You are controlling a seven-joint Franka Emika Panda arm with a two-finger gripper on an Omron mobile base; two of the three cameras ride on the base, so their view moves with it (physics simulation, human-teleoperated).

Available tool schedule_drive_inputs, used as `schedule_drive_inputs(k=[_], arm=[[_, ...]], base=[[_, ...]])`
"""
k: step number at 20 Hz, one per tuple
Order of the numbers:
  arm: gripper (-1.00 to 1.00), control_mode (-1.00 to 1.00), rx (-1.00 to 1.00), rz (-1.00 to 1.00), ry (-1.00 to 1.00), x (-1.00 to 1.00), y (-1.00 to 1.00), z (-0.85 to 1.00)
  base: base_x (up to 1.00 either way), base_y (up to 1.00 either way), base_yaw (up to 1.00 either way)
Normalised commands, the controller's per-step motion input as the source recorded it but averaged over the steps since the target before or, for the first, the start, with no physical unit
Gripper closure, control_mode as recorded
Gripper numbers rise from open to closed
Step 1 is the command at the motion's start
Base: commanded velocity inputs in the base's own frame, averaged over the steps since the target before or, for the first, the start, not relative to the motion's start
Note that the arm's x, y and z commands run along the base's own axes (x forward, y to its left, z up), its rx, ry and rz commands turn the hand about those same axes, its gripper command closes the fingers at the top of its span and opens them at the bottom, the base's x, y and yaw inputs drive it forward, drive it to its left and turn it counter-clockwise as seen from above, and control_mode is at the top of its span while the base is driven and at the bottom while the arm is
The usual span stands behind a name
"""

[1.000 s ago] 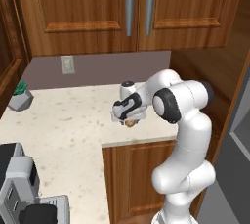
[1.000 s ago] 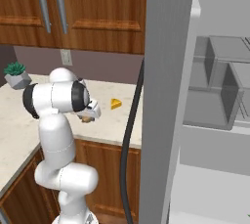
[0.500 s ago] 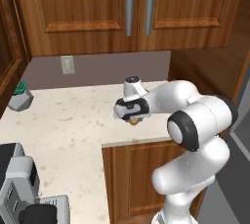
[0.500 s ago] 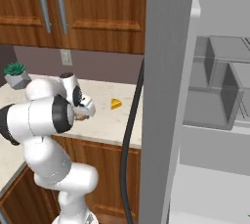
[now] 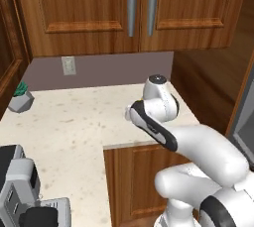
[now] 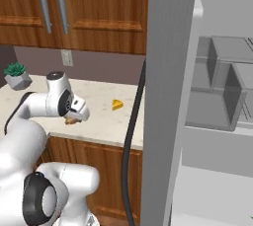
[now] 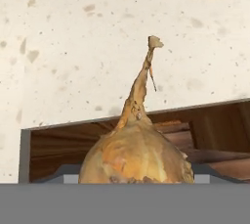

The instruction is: Place the onion and corn inside the fridge drawer. Close the drawer after placing the vegetables.

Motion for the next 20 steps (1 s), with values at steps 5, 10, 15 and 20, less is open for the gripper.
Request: schedule_drive_inputs(k=[5,10,15,20], arm=[[1.0,-1.0,0.0,0.0,-0.03,-1.0,-0.3,0.27],[1.0,-1.0,0.0,0.0,0.04,-0.42,0.0,-0.05],[1.0,1.0,0.0,0.0,0.0,-0.13,0.0,-0.02],[1.0,1.0,0.0,0.0,0.0,0.0,0.0,0.0]], base=[[0.0,0.0,0.0],[0.0,0.0,0.0],[-0.2,0.0,0.0],[-1.0,-0.06,-0.1]])
